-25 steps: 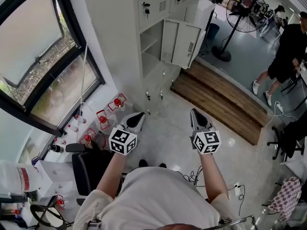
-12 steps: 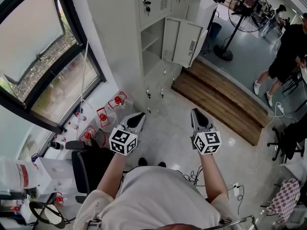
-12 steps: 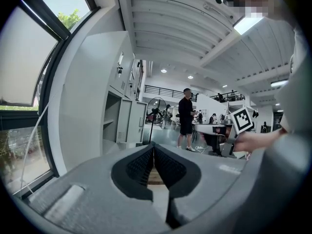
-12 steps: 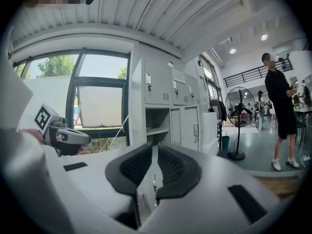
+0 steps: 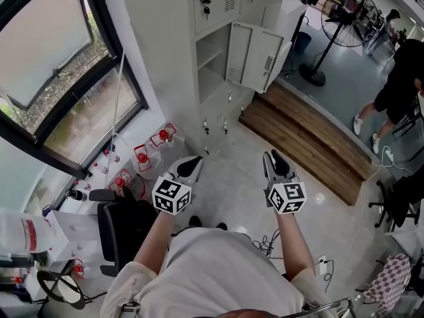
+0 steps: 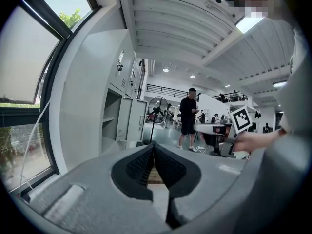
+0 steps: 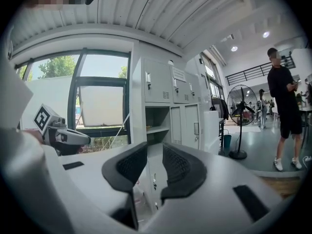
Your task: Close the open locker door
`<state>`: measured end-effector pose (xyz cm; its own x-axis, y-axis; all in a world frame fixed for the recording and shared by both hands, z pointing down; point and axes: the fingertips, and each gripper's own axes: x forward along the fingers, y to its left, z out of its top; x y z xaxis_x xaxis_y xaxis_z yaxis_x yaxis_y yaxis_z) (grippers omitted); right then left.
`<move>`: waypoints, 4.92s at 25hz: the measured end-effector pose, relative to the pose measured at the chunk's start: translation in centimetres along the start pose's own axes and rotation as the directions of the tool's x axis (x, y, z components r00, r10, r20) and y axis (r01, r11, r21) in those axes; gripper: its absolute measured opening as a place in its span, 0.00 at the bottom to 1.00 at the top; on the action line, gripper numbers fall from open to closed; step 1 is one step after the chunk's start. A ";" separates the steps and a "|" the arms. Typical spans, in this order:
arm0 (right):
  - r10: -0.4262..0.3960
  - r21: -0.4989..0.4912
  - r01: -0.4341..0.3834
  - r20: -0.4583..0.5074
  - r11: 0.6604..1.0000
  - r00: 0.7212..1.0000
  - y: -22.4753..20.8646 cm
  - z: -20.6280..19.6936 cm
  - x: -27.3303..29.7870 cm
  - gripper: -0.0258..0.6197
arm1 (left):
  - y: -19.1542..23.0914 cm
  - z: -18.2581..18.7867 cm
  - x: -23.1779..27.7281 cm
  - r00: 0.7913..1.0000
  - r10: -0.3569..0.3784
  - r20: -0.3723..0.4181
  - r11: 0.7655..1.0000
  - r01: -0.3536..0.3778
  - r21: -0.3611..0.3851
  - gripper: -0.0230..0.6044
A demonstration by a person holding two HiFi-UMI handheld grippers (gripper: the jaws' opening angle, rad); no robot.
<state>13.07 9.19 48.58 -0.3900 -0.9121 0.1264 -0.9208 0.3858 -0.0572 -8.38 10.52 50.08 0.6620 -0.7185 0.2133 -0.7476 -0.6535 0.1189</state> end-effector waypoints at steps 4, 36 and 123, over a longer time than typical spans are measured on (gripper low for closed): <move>0.017 0.004 -0.017 -0.006 1.000 1.000 -0.4 -0.4 0.2 0.18 | -0.4 -0.4 0.3 1.000 0.013 -0.007 1.000 -0.013 -0.006 0.06; 0.044 0.059 -0.040 -0.069 0.997 0.997 -4.5 -2.6 10.4 0.20 | 6.8 -0.6 7.6 0.999 0.035 -0.030 0.997 -0.037 -0.074 0.06; 0.187 0.013 -0.187 -0.117 0.982 0.975 -33.0 2.3 42.3 0.20 | 16.6 4.9 39.3 0.976 0.205 -0.070 0.971 -0.212 -0.111 0.06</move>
<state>26.97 -42.49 53.57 -0.5530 -0.8014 0.2281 -0.8317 0.5474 -0.0928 5.48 -29.77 55.64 0.4889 -0.8191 0.3001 -0.8723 -0.4556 0.1774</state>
